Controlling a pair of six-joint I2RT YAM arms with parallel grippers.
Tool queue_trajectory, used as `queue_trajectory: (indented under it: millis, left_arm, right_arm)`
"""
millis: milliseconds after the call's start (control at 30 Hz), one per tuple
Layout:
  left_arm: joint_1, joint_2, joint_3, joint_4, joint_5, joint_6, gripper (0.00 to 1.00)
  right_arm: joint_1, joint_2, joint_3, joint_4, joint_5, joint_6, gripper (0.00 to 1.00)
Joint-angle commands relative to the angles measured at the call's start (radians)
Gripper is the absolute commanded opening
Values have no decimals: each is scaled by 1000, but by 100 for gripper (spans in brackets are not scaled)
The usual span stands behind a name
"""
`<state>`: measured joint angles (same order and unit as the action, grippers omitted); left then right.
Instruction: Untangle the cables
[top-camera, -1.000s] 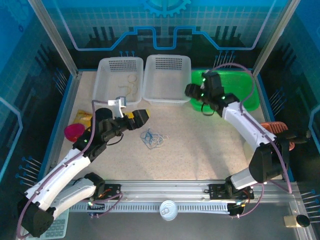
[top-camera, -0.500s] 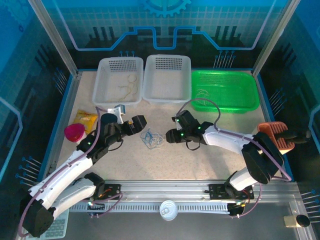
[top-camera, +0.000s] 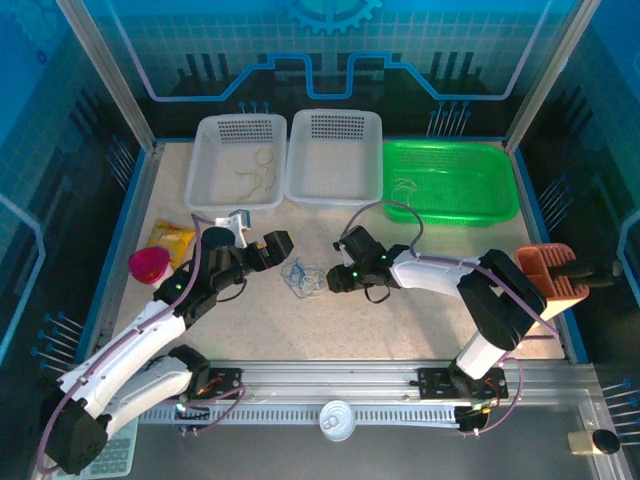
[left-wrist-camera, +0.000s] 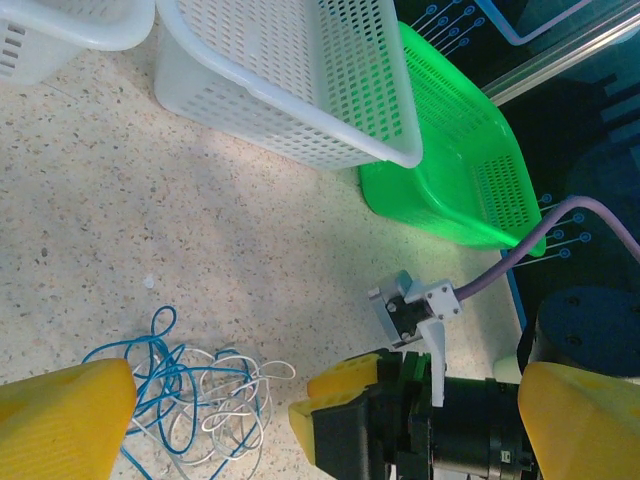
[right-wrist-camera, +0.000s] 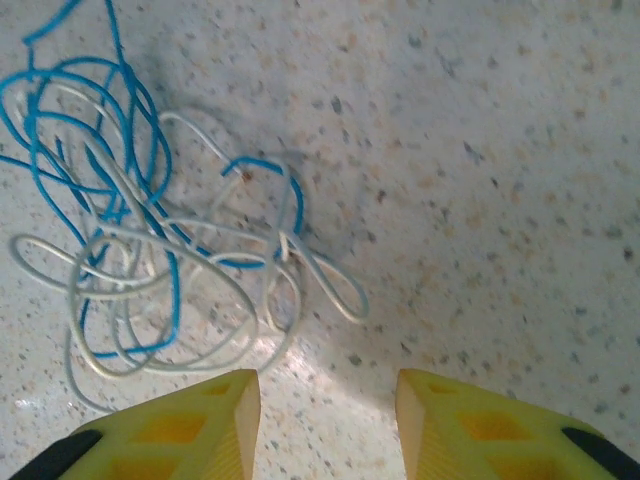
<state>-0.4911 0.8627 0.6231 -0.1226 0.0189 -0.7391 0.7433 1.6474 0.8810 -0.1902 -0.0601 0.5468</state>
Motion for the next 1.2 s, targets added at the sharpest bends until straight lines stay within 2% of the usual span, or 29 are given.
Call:
queue_trajectory:
  millis: [0,167,367,500,767,1167]
  left_arm:
    - [-9,2,-11,32,13,-20,99]
    - [-9,3,-11,29,12,-21,99]
    - [-9,1,-19,-2,-13,-23,99]
    - [-8,-3,-33,-10,-28,-38,99]
    - [-9,-26,-39,-32,-61,-55,99]
    - [-8,-47,-43,-35,-57,-63,99]
  right_arm:
    - [-3,28,45,21,0,-27,39]
    - [-6,27,57,23,-21,-27,35]
    - [8,-54,35,25,-38,-19,29]
    - [40,-79,48,10,-40,-31,29]
    - [88,-17,85,-4,-12,-43,31]
    - [109,73,116,29,-1,-33,28]
